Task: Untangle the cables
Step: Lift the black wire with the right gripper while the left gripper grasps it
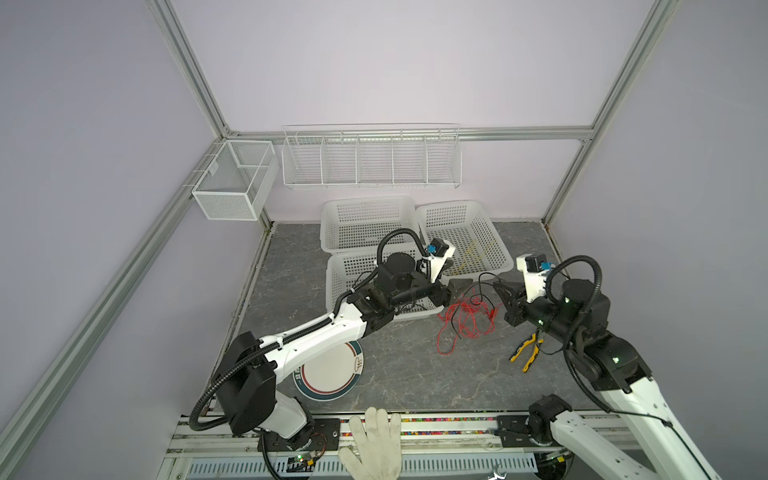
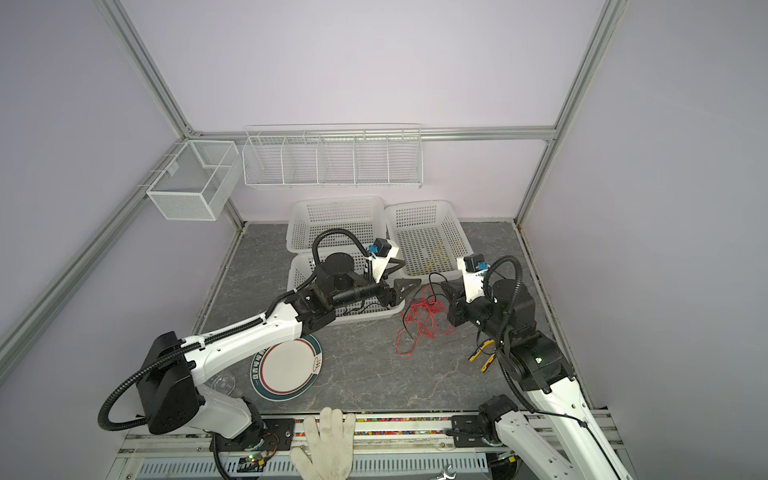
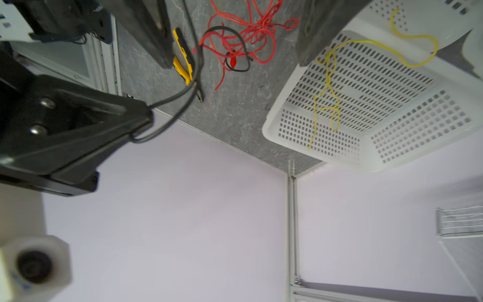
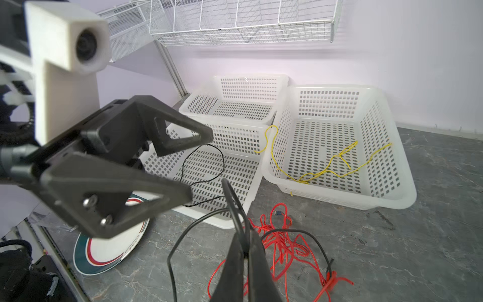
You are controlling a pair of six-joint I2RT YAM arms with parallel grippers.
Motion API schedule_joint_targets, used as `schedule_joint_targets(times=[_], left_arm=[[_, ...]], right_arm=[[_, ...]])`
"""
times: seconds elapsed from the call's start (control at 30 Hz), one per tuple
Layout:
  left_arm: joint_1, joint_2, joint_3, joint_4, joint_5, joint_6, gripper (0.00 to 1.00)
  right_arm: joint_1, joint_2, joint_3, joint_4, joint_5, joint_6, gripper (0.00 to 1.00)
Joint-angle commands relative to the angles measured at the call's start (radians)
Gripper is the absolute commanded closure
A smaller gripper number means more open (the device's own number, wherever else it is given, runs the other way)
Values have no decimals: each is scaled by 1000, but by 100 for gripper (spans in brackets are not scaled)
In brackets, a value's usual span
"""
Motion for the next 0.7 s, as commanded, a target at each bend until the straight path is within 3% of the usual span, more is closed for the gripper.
schedule_joint_targets(times=[0.0,0.13,0.4,0.47,0.67], left_arm=[[-28,6,38,4,66,56,25],[-42,28,51,1,68,70,25],[-47,82,106,-17,-66,68,27],[-48,84,105,0,-67,61,32],[-48,98,122,-13,-45,56,62]], right_arm=[[5,7,-21,72,-55,-20,94],[5,12,-27,87,-91,-19,94],[5,-3,-34,92,-186,-22,93],[4,-3,-34,89,-199,-24,93],[6,-7,-84,122,-192,-9,93]])
